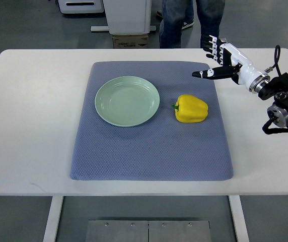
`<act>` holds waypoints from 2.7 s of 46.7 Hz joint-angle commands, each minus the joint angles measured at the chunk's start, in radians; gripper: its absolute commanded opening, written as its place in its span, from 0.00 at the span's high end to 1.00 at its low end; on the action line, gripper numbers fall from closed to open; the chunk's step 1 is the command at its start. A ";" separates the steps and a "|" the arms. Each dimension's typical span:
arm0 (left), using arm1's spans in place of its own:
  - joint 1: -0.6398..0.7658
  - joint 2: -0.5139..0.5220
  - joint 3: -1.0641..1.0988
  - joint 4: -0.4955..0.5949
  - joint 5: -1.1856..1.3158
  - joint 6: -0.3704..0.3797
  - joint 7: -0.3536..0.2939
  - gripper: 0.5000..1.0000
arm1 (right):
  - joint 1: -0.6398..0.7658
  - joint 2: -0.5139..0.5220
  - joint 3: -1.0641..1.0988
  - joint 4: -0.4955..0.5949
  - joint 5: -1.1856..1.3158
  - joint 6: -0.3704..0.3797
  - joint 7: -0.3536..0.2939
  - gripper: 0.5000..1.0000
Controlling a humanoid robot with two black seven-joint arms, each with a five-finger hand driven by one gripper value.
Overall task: Place yellow pepper on plate with right hand
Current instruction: 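Lower the right hand onto the yellow pepper and close fingers around it, then carry the held pepper with the right hand over the green plate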
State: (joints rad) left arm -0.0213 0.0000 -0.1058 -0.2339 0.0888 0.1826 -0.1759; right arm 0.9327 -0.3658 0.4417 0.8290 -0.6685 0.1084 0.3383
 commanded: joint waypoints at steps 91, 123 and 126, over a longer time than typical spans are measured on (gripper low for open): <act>0.000 0.000 0.000 -0.001 0.000 0.000 0.001 0.00 | 0.069 0.061 -0.368 -0.105 -0.224 -0.009 0.102 0.80; 0.000 0.000 0.000 0.001 0.000 0.000 -0.001 0.00 | 0.190 0.133 -0.331 -0.111 -0.163 -0.010 0.013 1.00; 0.000 0.000 0.000 0.001 0.000 0.000 0.001 0.00 | 0.198 0.159 -0.331 -0.125 -0.158 -0.010 0.005 1.00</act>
State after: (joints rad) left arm -0.0214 0.0000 -0.1058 -0.2337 0.0886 0.1827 -0.1758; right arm 1.1231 -0.2310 0.1104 0.7175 -0.8319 0.0995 0.3507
